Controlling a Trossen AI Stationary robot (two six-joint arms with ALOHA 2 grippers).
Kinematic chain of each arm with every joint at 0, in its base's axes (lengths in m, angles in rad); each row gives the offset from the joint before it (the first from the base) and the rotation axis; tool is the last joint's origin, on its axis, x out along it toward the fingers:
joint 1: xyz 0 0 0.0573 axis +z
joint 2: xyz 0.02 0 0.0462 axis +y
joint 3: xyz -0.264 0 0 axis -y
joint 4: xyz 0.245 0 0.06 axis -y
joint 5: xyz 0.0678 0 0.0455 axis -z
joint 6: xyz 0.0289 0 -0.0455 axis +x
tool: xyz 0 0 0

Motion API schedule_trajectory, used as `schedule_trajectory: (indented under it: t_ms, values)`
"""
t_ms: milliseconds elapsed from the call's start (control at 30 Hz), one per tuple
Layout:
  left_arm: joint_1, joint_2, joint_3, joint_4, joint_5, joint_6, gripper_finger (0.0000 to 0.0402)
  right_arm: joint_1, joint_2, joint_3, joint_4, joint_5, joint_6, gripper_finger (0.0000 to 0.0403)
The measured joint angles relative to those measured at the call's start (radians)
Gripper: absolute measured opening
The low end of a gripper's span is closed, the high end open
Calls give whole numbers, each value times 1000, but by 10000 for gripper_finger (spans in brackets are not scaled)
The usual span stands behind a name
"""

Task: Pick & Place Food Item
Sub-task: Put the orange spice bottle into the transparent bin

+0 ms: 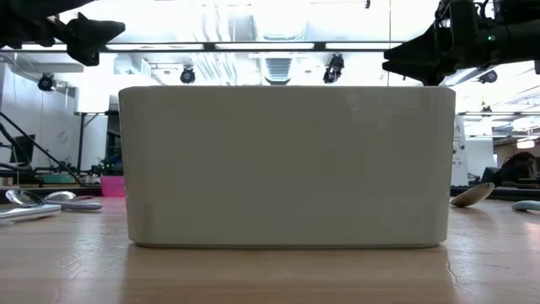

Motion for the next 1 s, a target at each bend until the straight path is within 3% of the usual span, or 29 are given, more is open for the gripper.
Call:
schedule_trajectory:
  t_ms: [900,1000]
  values:
    - [0,0,0,-35,0,-2,317,0,2,0,11,1,2,211]
    - [0,0,0,-74,0,0,317,-2,20,0,-14,1,90,211]
